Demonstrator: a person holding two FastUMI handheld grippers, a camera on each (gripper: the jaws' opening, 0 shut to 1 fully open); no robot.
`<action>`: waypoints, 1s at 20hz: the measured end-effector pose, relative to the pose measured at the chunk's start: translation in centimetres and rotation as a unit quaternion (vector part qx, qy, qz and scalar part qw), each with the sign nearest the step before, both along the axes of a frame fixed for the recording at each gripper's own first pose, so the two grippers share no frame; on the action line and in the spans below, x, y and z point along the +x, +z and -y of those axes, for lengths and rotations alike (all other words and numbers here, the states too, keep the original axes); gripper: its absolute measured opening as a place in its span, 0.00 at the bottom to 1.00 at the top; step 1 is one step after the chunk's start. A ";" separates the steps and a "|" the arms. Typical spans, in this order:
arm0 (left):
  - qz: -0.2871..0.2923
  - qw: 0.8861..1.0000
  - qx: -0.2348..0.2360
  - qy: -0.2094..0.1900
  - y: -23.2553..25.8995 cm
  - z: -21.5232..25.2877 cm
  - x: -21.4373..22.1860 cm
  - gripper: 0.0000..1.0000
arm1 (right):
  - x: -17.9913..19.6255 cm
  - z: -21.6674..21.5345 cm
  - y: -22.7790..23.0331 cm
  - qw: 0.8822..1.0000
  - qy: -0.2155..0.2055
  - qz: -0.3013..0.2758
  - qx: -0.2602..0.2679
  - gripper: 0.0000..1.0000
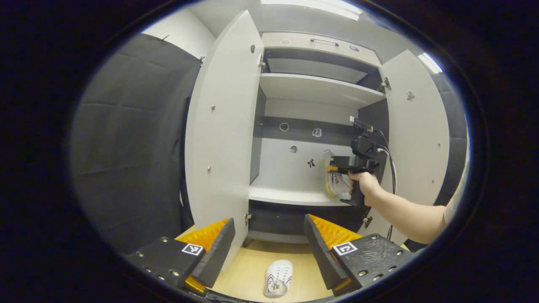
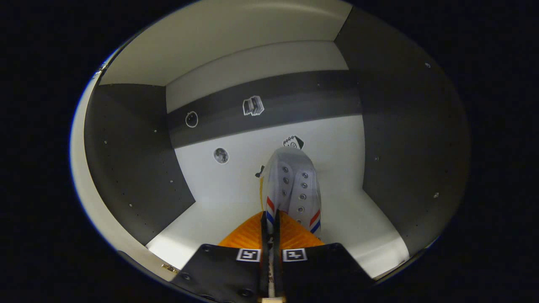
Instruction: Grab one shoe with the right hand and put it into the shoe cabinet, grab the other shoe with the left hand and put it into the shoe cabinet; then close the right door with the right hand and the left door with the left hand.
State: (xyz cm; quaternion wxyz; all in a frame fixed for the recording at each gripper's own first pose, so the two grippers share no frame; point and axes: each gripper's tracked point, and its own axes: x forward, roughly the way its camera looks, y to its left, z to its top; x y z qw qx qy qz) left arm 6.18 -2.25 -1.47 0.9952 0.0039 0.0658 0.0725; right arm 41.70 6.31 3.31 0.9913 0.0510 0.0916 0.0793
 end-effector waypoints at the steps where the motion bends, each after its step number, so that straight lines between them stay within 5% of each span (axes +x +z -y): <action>1: -0.004 1.000 -0.001 0.007 -0.3 -0.1 -0.1 0.93 | 0.2 -0.1 -0.1 1.000 0.010 0.001 -0.002 0.08; 2: -0.005 1.000 -0.003 0.011 -0.5 -0.2 -0.2 0.93 | 0.1 0.3 0.6 1.000 0.009 0.017 -0.004 0.27; 3: -0.006 1.000 -0.005 0.014 -0.7 -0.2 -0.2 0.93 | 0.0 0.4 1.9 0.999 0.004 0.038 -0.006 0.29; 7: -0.019 1.000 -0.004 0.006 -2.1 0.0 -0.6 0.95 | -1.9 0.8 3.5 0.998 -0.013 0.059 -0.020 1.00; 20: -0.107 0.985 -0.011 -0.132 -12.7 -0.6 -1.6 0.94 | -19.8 0.0 -0.7 0.994 -0.027 0.075 -0.074 0.98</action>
